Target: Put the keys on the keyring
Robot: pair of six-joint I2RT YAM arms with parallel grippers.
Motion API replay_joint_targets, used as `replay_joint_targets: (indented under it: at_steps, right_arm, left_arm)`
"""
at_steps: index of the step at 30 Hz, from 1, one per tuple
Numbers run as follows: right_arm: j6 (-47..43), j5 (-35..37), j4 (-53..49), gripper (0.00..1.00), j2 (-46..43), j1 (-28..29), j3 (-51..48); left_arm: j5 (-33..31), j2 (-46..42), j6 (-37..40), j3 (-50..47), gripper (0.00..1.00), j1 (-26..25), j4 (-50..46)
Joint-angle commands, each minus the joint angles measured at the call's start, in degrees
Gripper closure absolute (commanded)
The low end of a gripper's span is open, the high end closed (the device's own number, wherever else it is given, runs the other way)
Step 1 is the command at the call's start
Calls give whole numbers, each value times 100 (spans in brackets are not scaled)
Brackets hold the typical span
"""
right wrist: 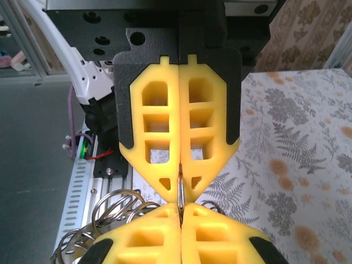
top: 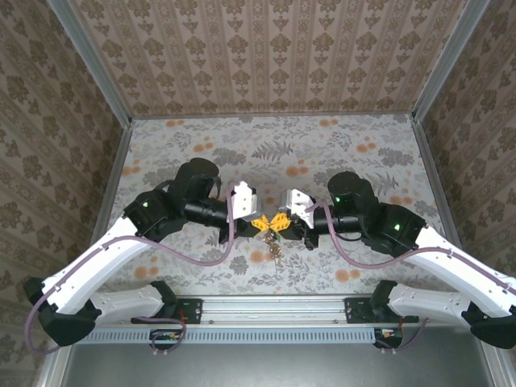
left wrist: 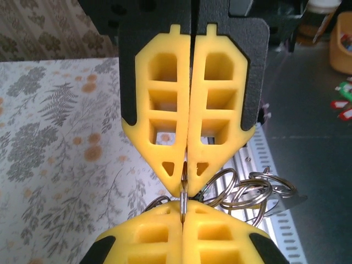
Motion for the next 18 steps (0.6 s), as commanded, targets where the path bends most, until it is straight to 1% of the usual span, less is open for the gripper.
replay_joint_targets:
  at_steps: [1, 5, 7, 11, 14, 18]
  right_arm:
    - [68, -447, 363, 90, -24, 55, -49]
    - [24, -617, 372, 92, -66, 53, -25]
    - [30, -744, 410, 91, -55, 46, -16]
    - [83, -984, 502, 85, -24, 49, -61]
    - [114, -930, 544, 81, -65, 55, -111]
    - [117, -796, 512, 79, -153, 55, -127]
  left_arm:
    - [706, -191, -441, -99, 100, 11, 993]
    - [730, -336, -632, -283, 100, 9, 1374]
    - [747, -394, -729, -374, 100, 12, 1581]
    - [723, -509, -1001, -682, 100, 12, 2197]
    - [651, -560, -1098, -832, 100, 13, 2521]
    - [589, -587, -1124, -898, 100, 12, 2648]
